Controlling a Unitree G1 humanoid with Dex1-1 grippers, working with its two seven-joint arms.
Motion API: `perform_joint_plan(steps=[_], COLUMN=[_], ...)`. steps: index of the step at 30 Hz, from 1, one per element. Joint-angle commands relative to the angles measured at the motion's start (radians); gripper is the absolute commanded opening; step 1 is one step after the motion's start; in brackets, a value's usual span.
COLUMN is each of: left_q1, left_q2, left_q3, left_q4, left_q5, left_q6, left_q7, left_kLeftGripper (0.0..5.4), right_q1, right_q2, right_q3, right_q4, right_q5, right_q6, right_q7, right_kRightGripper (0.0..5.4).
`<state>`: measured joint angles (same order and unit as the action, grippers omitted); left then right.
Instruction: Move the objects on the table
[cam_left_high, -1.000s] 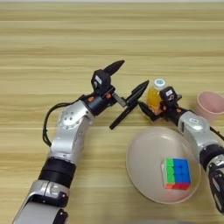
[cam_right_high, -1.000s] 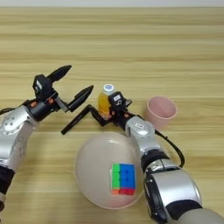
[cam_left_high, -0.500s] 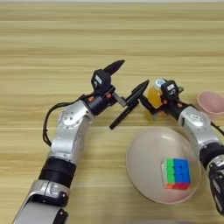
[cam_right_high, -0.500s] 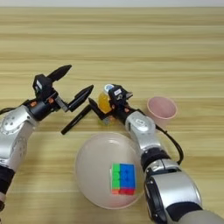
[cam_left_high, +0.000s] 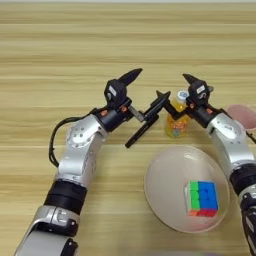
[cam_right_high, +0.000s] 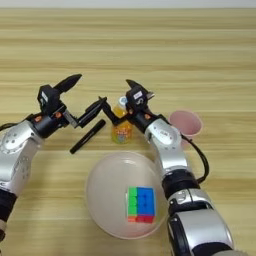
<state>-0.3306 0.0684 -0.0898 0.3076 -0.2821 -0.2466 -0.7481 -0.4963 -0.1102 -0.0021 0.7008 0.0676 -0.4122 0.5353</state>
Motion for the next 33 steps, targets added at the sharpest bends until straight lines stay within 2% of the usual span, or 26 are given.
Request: perform_joint_plan(steps=[1,10,18,27,33], left_q1=[-0.004,-0.004,-0.005,-0.002,0.001], left_q2=[-0.001,-0.001,0.000,0.000,-0.003], left_q3=[-0.001,0.000,0.001,0.003,0.004], left_q4=[0.004,0.005,0.005,0.001,-0.001], left_q5=[0.005,0.004,0.004,0.002,0.001], left_q6=[-0.005,-0.006,-0.006,-0.006,-0.006], left_q7=[0.003,0.003,0.004,0.007,0.010], left_kLeftGripper=[5.40,5.40,5.40,5.40,5.40], right_q1=[0.021,0.048,0.079,0.136,0.175], right_q2=[-0.006,-0.012,-0.034,-0.097,-0.150], right_q3=[0.008,0.014,0.015,0.001,-0.014], right_q4=[-0.054,-0.161,-0.312,-0.541,-0.645], right_q5=[0.015,0.025,0.056,0.134,0.197], right_q6=[0.039,0.081,0.133,0.197,0.229], right_q7=[0.007,0.008,0.021,0.070,0.122], right_kRightGripper=[5.38,5.38,5.38,5.38,5.38])
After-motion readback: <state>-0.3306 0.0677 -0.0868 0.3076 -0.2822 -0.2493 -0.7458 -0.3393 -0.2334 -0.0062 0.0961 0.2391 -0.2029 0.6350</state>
